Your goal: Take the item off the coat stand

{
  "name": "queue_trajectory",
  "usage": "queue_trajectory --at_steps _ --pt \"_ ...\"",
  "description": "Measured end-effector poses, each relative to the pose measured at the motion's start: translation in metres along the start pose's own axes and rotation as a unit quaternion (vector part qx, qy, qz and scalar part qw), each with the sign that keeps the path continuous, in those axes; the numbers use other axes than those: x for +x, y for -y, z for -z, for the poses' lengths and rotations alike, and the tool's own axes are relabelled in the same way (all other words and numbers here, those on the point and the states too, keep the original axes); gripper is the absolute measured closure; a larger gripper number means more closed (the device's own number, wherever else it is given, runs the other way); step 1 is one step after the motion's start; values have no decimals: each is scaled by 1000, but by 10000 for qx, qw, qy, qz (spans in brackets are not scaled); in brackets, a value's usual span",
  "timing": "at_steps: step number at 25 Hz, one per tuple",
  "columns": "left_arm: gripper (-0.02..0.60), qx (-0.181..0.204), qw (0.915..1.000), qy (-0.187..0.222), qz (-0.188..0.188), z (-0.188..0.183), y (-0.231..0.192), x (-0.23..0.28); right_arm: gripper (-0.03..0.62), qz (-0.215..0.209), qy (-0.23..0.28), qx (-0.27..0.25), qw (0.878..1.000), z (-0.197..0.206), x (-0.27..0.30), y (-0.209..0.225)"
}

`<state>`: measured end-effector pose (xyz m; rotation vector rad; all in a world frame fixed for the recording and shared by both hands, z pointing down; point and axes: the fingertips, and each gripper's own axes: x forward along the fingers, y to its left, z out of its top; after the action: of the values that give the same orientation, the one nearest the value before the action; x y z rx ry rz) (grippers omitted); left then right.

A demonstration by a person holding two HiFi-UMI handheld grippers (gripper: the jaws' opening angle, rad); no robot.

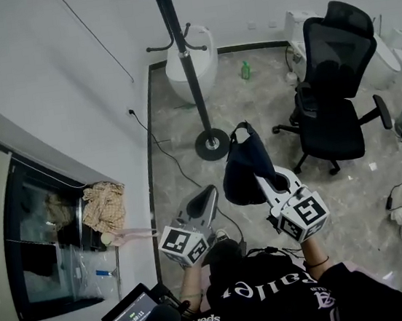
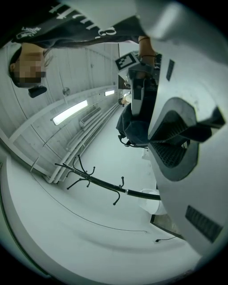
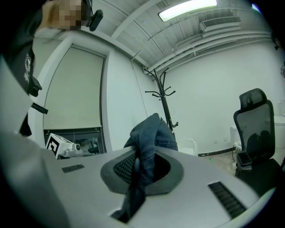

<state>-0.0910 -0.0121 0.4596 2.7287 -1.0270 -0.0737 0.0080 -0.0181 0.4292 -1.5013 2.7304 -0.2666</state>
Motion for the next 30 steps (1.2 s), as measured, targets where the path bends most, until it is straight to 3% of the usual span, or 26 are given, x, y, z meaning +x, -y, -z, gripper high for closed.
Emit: queue_trajectory --at_steps 16,30 --pt "578 -165 9990 -252 -338 50 120 -12 568 -469 -415 126 9980 49 -110 3" --pt "578 -134 9981 -197 -577 63 157 -21 568 -714 -467 87 9963 62 -150 -2"
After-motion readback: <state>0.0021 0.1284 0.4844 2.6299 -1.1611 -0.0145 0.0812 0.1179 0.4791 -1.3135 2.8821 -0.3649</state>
